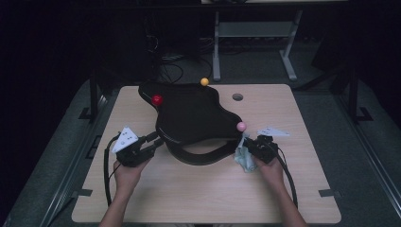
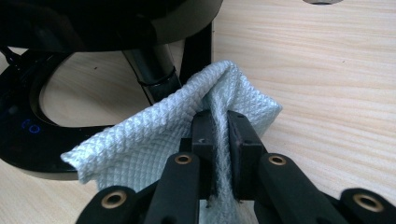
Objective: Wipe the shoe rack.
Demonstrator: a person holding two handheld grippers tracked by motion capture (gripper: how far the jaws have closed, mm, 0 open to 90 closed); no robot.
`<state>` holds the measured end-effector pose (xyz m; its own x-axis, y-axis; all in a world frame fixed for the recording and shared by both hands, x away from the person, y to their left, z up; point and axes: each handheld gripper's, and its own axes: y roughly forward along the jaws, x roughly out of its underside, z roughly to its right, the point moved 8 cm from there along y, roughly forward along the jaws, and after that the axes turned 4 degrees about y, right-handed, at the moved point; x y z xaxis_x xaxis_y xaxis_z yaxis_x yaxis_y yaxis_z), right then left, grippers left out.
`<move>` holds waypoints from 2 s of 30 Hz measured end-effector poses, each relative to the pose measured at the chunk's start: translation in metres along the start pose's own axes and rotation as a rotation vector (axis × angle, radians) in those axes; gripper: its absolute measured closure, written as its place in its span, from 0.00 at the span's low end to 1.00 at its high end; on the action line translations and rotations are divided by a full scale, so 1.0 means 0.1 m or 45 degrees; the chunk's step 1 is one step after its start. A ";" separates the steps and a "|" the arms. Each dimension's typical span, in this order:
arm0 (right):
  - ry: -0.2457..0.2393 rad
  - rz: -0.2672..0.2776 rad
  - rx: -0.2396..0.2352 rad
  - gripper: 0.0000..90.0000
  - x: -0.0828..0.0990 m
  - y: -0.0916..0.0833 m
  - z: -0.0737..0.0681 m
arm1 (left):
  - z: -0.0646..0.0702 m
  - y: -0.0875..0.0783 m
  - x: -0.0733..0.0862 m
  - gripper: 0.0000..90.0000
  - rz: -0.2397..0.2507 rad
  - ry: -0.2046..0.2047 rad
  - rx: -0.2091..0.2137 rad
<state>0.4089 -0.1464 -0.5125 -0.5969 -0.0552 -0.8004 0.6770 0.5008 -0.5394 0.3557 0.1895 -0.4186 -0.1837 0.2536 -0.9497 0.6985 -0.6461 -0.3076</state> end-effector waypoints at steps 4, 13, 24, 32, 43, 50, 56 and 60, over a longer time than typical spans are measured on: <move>-0.006 0.001 0.003 0.91 0.00 0.00 -0.02 | 0.19 -0.09 -0.08 0.70 0.013 0.007 0.063; -0.009 -0.004 0.004 0.91 0.00 0.01 -0.03 | 0.41 -0.17 -0.21 0.69 0.034 0.040 0.112; -0.012 -0.009 -0.004 0.91 0.00 0.04 -0.06 | 0.57 -0.18 -0.34 0.67 0.046 0.062 0.161; -0.016 -0.016 -0.005 0.91 0.00 0.05 -0.05 | 0.66 -0.17 -0.39 0.67 0.050 0.081 0.188; -0.013 -0.019 -0.005 0.91 0.00 0.06 -0.05 | 0.56 -0.12 -0.44 0.68 0.057 0.057 0.168; -0.017 -0.022 -0.004 0.91 -0.02 0.07 -0.05 | 0.59 -0.12 -0.39 0.67 0.040 0.050 0.187; -0.014 -0.021 -0.001 0.91 -0.02 0.07 -0.05 | 0.69 -0.14 -0.38 0.66 0.045 0.045 0.213; -0.014 -0.020 0.001 0.91 -0.02 0.07 -0.05 | 0.71 -0.17 -0.44 0.66 0.059 0.056 0.217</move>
<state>0.4124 -0.1381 -0.5138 -0.6026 -0.0728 -0.7947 0.6679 0.4990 -0.5522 0.3029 0.1379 -0.3760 -0.1213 0.2494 -0.9608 0.5772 -0.7697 -0.2727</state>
